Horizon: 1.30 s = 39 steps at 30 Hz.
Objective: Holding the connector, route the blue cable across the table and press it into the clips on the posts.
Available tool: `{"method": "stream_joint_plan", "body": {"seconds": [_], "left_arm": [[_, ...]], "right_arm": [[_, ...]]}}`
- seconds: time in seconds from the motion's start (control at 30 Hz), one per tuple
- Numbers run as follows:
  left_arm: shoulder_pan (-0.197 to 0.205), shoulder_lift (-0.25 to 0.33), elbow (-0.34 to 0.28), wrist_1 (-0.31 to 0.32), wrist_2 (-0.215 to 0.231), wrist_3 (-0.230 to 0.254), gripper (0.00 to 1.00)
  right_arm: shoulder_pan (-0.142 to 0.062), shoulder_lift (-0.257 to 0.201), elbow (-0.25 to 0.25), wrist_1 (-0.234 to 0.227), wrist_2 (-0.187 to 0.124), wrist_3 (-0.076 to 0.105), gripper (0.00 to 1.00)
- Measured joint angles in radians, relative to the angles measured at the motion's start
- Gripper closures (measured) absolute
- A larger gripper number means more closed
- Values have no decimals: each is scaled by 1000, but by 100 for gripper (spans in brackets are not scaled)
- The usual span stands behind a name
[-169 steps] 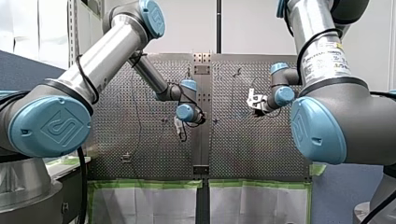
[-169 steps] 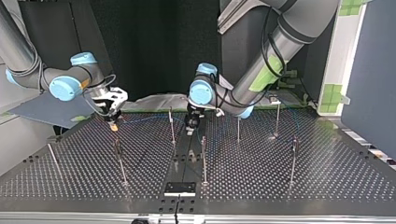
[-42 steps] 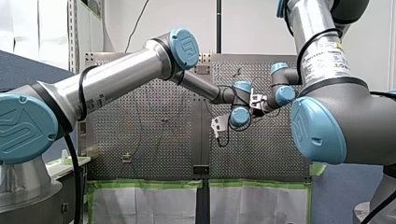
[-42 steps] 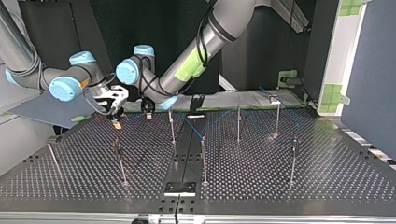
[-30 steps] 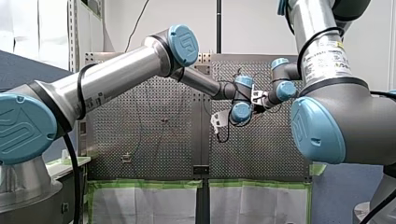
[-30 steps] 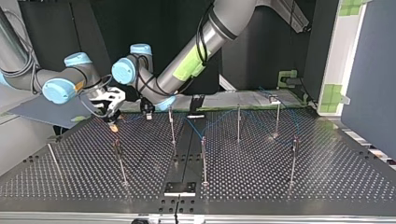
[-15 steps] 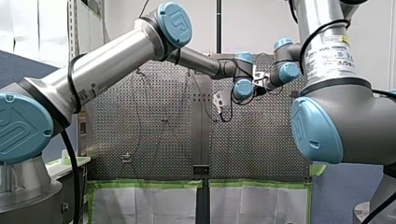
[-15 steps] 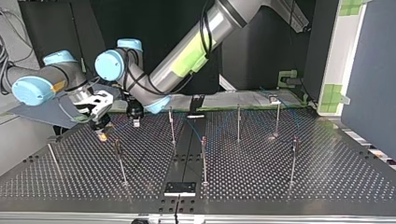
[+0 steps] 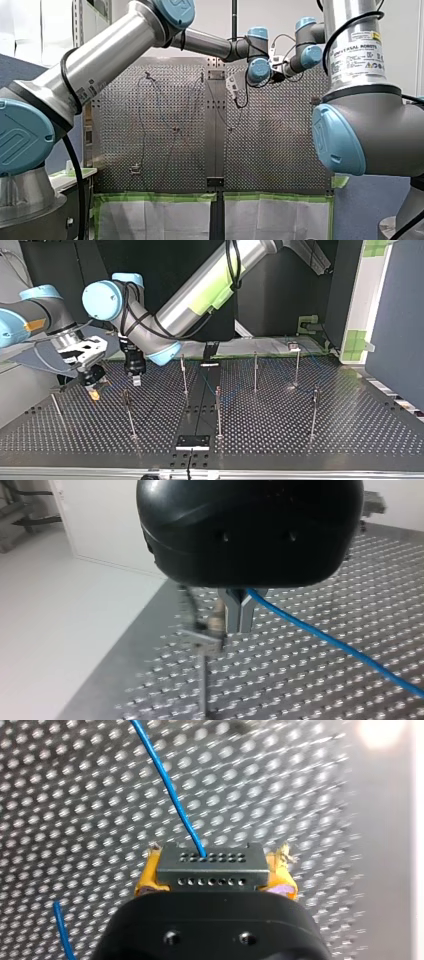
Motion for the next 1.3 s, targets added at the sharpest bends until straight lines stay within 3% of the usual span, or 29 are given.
{"method": "stream_joint_plan", "body": {"seconds": [0.13,0.37,0.87,1.3], "left_arm": [[8,7,1,1,1,1,100],[27,7,-2,10,27,1,100],[111,-6,-3,80,147,3,100],[154,-59,18,116,243,3,100]], "right_arm": [[0,-26,-18,13,-6,4,100],[0,-34,-27,18,-7,12,100],[-2,7,-36,11,-14,10,100],[-42,56,-84,5,-40,11,100]]}}
